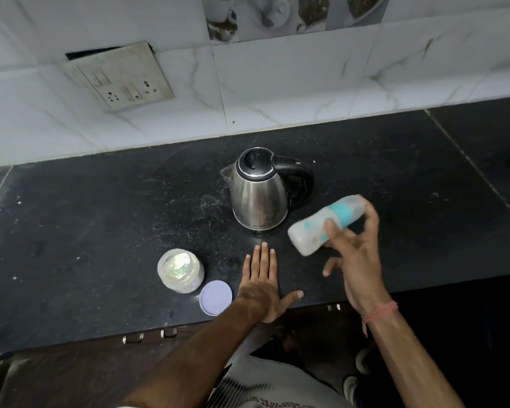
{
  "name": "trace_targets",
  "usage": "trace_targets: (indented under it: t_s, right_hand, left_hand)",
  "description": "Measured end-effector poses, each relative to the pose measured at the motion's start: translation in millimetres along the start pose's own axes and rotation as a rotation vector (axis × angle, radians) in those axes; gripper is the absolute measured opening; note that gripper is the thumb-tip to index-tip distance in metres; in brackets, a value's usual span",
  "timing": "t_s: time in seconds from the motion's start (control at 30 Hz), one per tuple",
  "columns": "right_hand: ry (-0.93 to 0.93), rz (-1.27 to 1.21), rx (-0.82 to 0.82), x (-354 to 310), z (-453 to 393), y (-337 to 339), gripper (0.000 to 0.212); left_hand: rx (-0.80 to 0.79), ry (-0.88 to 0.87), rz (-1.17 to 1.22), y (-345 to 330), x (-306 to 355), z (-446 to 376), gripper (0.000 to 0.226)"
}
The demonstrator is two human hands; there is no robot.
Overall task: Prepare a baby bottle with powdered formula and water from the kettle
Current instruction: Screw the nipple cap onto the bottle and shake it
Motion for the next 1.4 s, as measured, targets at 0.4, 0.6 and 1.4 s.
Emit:
trace_targets:
  t_s: [0.4, 0.6, 1.4]
  right_hand:
    - [0.066, -0.119, 0.071, -8, 10, 7, 0.073]
    - [0.121, -0.124, 0.114, -14, 11, 11, 0.070]
    - [0.099, 0.019, -0.016, -1, 33, -7, 0.081]
  left_hand:
    - [0.018, 0.005, -0.021, 0, 0, 0, 0.127]
    - [0.004, 0.011, -0.033, 2, 2, 1, 0.127]
    - [0.018, -0.013, -0.027, -4, -2, -1, 0.127]
Point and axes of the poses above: each hand's wrist, its own z-axis away from the middle knuckle, its own y-axis out of the back of the hand, x = y × z, the point moved 3 cm from there along -z, towards the middle knuckle, and after that the axes turned 2 degrees about y, right-handed, at the moved point
